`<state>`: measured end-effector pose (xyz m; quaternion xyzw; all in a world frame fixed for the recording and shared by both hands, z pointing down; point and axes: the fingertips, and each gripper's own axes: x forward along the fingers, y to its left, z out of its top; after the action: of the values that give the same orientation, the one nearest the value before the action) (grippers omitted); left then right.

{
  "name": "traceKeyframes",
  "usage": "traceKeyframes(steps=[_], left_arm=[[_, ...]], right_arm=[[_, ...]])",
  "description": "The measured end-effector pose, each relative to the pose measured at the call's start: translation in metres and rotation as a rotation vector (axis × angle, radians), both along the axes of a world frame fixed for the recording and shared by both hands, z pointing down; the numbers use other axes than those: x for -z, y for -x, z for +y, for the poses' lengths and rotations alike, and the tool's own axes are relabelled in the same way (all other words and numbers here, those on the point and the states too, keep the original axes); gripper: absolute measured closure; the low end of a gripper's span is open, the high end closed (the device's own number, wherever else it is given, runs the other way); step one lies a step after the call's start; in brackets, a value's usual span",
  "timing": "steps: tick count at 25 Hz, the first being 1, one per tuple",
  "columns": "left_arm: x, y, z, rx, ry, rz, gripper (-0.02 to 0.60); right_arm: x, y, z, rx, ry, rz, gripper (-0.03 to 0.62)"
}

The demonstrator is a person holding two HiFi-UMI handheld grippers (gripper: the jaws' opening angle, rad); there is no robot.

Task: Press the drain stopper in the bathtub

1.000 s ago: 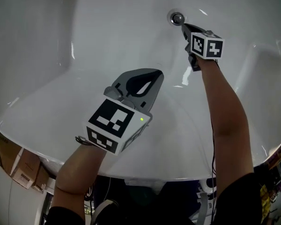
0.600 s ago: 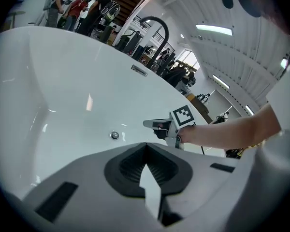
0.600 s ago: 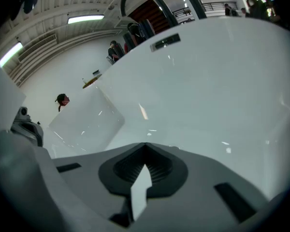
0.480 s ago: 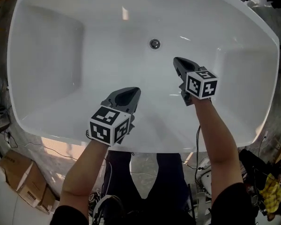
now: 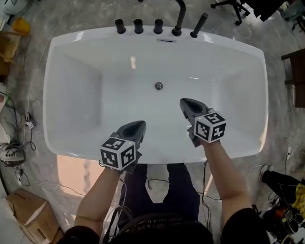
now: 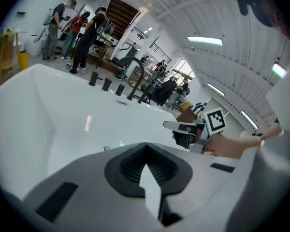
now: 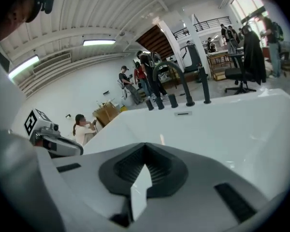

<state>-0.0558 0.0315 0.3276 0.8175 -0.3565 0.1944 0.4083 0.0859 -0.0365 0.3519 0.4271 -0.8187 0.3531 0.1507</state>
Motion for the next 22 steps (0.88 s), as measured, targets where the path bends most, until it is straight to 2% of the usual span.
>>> traceKeyframes(steps=[6, 11, 16, 22], left_arm=[[0.061, -0.007, 0.011, -0.033, -0.026, 0.007, 0.578], [0.104, -0.010, 0.011, -0.038, -0.067, 0.024, 0.578], [0.139, -0.013, 0.005, -0.041, -0.122, 0.033, 0.578], [0.175, -0.020, 0.005, -0.052, -0.194, 0.030, 0.578]], right_arm=[[0.089, 0.006, 0.024, -0.008, -0.076, -0.033, 0.582], [0.154, -0.001, 0.042, -0.058, -0.142, -0.102, 0.582], [0.195, -0.005, 0.054, -0.084, -0.202, -0.140, 0.582], [0.236, -0.008, 0.070, -0.055, -0.272, -0.127, 0.582]])
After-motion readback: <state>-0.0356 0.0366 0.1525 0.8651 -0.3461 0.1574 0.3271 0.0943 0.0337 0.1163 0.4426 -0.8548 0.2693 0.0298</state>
